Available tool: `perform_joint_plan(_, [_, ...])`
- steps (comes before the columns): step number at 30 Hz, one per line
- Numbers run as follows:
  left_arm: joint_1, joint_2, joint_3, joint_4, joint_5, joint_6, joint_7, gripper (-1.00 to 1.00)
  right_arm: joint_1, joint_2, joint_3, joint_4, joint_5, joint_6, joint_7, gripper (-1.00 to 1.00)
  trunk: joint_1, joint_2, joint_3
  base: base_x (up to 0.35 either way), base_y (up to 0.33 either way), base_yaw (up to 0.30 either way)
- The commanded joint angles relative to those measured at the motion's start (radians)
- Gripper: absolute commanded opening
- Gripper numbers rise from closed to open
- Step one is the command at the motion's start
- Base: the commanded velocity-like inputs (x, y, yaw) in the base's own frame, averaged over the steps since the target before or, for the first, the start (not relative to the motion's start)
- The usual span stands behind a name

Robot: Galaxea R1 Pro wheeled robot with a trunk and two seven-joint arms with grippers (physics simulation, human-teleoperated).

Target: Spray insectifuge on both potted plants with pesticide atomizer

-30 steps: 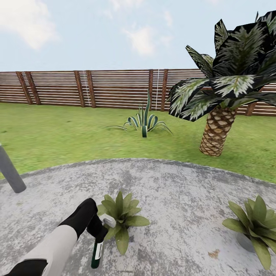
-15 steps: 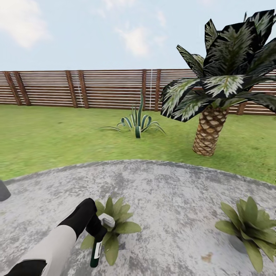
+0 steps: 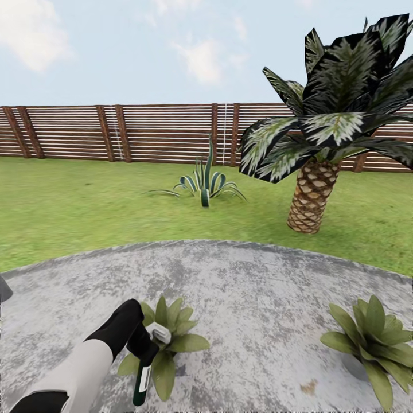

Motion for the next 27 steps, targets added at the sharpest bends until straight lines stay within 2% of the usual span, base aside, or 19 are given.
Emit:
perform_joint_plan(1, [0.0,-0.001,0.002,-0.001,-0.009,0.004,-0.008,-1.0,-0.001,0.0,-0.008,0.001,0.01,-0.003,-0.003,1.0,0.0,0.0,-0.001,-0.199,-0.098,0.0])
perform_joint_plan(6, [0.0,-0.002,0.001,-0.001,-0.01,0.004,-0.008,-1.0,-0.001,0.0,-0.007,0.001,0.01,-0.004,-0.003,1.0,0.0,0.0,-0.001,-0.202,-0.166,0.011])
perform_joint_plan(11, [0.0,-0.002,0.001,-0.005,-0.01,0.004,-0.008,-1.0,-0.001,0.002,-0.008,0.001,0.01,-0.004,-0.003,1.0,0.0,0.0,-0.001,-0.034,-0.233,0.197])
perform_joint_plan(18, [0.003,0.0,0.001,0.0,-0.01,0.004,-0.008,-1.0,0.0,0.0,-0.008,0.001,0.01,-0.003,-0.003,1.0,0.0,0.0,-0.001,-0.002,-0.04,0.054])
perform_joint_plan(22, [0.059,0.01,0.003,-0.003,-0.01,0.0,0.005,-1.0,-0.001,0.0,-0.008,0.001,0.01,-0.003,-0.003,1.0,0.0,0.0,-0.001,0.0,-0.001,0.002])
perform_joint_plan(24, [0.072,0.017,0.003,-0.004,-0.009,-0.001,0.012,-1.0,-0.001,0.0,-0.008,0.001,0.01,-0.004,-0.003,1.0,0.0,0.0,-0.001,0.0,0.0,0.0])
perform_joint_plan(27, [0.077,0.011,0.002,-0.013,-0.008,-0.001,0.017,-1.0,-0.001,0.0,-0.008,0.001,0.01,-0.004,-0.003,1.0,0.0,0.0,-0.001,0.0,0.0,0.0])
